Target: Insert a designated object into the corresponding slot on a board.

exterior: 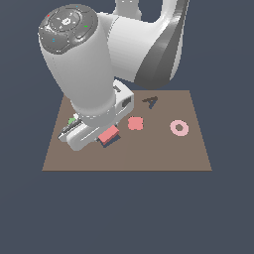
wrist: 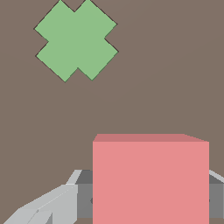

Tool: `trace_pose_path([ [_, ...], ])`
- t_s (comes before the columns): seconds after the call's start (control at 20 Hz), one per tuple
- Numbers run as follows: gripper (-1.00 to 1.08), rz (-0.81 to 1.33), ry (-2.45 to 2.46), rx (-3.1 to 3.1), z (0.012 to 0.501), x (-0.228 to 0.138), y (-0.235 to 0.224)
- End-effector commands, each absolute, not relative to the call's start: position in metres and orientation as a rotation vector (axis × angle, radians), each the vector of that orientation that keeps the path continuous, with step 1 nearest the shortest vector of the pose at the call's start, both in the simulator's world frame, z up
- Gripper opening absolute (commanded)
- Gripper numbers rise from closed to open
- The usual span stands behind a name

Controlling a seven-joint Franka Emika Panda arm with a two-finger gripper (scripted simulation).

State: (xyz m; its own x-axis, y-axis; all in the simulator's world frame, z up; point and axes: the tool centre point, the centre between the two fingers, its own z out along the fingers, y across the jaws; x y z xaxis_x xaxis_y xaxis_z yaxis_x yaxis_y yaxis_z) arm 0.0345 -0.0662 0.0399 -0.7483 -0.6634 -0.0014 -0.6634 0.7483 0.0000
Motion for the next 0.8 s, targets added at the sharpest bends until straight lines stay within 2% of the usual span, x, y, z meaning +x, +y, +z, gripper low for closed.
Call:
trace_pose_path([
  [0.0,-1.00,0.000,2.958,-1.052,0.0404,0.0369,-0.0646],
  [0.75,-1.00,0.001,2.997,-0.937,0.0395,0.0413,-0.0616],
])
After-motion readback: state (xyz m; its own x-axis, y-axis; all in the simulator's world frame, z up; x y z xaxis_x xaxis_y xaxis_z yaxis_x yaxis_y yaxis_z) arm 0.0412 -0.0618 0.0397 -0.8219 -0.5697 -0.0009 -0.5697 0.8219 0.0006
